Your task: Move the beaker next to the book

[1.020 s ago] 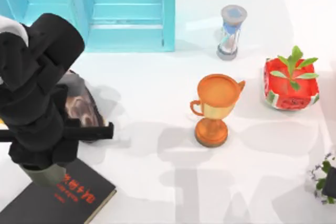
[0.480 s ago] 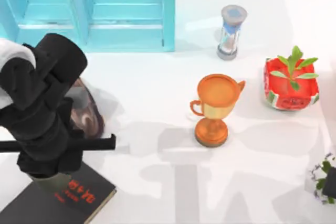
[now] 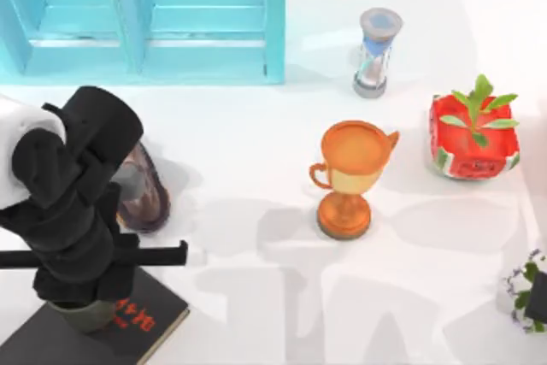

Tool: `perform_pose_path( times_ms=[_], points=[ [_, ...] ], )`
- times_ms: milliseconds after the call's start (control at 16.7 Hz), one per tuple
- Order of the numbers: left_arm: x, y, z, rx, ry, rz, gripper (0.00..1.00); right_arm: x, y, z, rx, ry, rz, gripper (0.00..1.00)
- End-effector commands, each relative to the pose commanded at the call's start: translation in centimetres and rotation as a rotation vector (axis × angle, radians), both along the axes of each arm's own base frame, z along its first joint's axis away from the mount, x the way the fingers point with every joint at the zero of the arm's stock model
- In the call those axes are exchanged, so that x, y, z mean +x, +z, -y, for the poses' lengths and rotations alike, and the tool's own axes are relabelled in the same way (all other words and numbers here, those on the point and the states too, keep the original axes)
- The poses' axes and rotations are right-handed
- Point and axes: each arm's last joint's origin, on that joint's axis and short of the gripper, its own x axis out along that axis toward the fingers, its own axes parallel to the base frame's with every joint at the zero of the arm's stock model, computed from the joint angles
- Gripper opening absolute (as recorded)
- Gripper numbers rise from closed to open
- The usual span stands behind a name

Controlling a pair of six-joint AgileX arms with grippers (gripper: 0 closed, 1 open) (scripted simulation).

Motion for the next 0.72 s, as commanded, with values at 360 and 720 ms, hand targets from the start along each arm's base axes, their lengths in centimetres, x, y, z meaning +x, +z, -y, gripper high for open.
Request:
perform_pose_path(
  times_ms=[360,720],
  points=[
    [0.0,0.0,0.0,0.0,0.0,0.0,0.45,0.0,0.0,0.0,0.0,0.0,0.0,1.0],
    [0.0,0.0,0.0,0.0,0.0,0.0,0.9,0.0,0.0,0.0,0.0,0.0,0.0,1.0]
  ],
)
